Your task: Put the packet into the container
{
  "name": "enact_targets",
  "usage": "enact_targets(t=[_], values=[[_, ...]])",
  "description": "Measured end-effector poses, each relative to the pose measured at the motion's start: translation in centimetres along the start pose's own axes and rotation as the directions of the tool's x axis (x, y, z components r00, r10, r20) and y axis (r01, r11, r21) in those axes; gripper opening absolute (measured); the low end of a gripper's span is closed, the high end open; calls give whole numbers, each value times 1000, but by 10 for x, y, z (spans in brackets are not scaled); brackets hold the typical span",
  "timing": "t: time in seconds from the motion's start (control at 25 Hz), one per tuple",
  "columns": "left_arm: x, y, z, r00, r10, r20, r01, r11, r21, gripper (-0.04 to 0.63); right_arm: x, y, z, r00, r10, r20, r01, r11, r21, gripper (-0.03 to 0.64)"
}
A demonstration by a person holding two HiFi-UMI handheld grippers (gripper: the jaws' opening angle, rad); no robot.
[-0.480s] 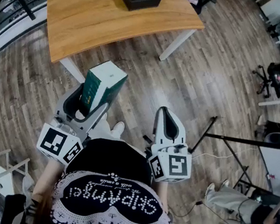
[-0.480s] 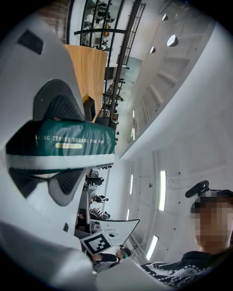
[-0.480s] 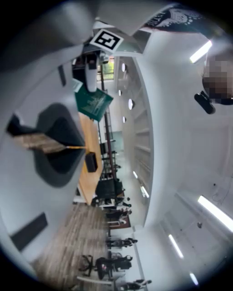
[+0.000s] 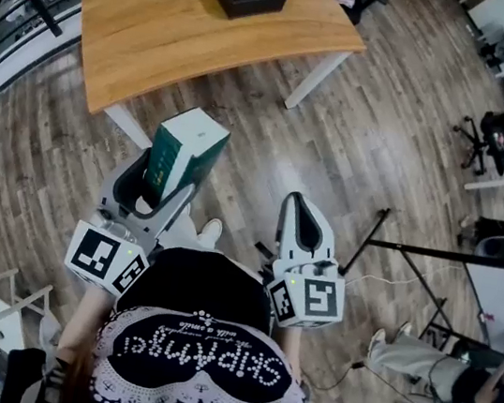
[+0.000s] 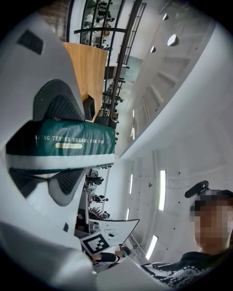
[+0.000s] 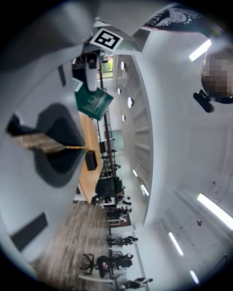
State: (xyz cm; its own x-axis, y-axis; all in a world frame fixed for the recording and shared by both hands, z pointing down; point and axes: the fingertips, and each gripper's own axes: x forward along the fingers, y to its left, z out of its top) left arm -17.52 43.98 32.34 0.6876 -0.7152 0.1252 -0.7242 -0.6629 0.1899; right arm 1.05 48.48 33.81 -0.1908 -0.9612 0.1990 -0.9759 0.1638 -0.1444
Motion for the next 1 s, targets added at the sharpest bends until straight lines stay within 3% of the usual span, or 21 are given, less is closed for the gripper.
enact_targets(t=[0.48,0.76,1.0], values=[[6,-1,6,999,29,17,-29,1000,6,348,-1,-14,-3,1000,14,0,-14,1000,21,37],[1,22,8,995,96,19,-96,995,-2,348,7,-20,-12,999,25,-24,-24,999,42,37],[14,39,8,994,110,18,-109,994,-29,348,25,-24,-12,999,23,-47,-21,999,42,37]])
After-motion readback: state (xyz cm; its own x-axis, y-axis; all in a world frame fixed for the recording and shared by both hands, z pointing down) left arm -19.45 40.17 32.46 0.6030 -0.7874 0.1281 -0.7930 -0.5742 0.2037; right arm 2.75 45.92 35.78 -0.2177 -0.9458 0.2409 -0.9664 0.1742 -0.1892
